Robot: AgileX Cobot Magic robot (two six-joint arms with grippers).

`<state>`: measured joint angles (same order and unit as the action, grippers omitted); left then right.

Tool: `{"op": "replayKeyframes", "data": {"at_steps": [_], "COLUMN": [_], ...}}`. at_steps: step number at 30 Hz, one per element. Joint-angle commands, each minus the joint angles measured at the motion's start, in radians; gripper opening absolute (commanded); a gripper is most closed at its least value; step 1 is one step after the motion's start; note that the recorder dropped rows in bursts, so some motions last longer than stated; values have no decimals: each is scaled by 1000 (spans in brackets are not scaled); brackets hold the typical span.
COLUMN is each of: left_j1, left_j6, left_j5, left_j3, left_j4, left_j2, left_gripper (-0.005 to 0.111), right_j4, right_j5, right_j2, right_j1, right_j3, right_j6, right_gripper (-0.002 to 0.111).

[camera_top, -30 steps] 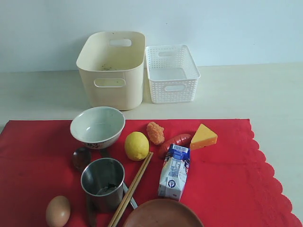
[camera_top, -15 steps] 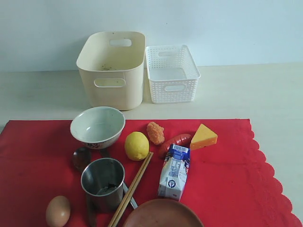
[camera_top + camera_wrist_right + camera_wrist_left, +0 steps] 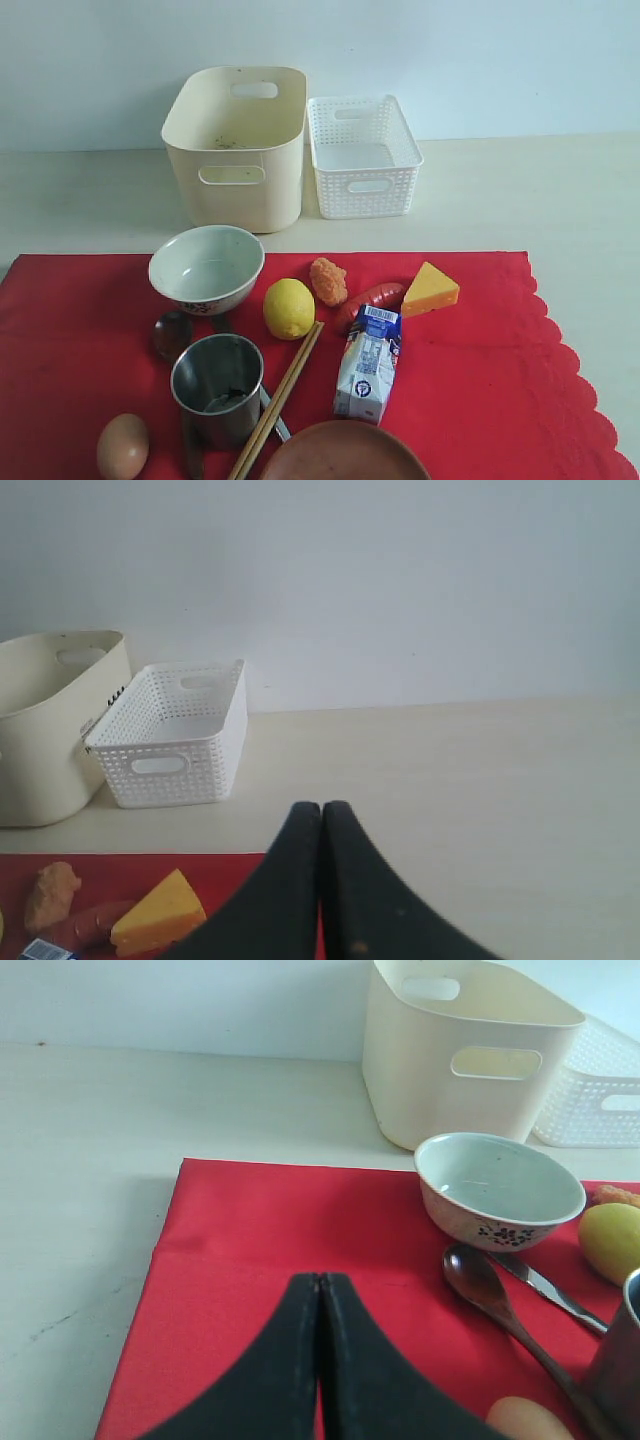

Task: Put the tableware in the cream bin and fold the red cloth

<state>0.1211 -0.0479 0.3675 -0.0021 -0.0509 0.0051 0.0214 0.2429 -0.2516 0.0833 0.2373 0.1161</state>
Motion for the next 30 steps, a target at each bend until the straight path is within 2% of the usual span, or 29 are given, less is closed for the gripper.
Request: {"op": "replayKeyframes", "data": {"at_steps": [1, 7, 11, 19, 23, 30], "left_j1": [-3, -3, -3, -3, -3, -3], "left_j6": [-6, -6, -6, -6, -6, -6], "left_j5": [-11, -11, -11, -11, -11, -11], "left_j3": [2, 2, 2, 2, 2, 2], "left_j4": [-2, -2, -2, -2, -2, -2], "left_j2": [-5, -5, -5, -5, -5, -5], "left_gripper": [0, 0, 0, 0, 0, 0], "right_j4": [1, 1, 1, 1, 1, 1], "right_j5": [-104, -328, -406, -418, -326, -234], "right_j2": [-103, -195, -191, -191, -218, -498], "right_j1": [2, 4, 4, 4, 4, 30], "right_j3": [70, 135, 140, 140, 138, 191], "right_j6": [-10, -10, -10, -10, -10, 17], "right_gripper": [0, 0, 0, 0, 0, 0]}}
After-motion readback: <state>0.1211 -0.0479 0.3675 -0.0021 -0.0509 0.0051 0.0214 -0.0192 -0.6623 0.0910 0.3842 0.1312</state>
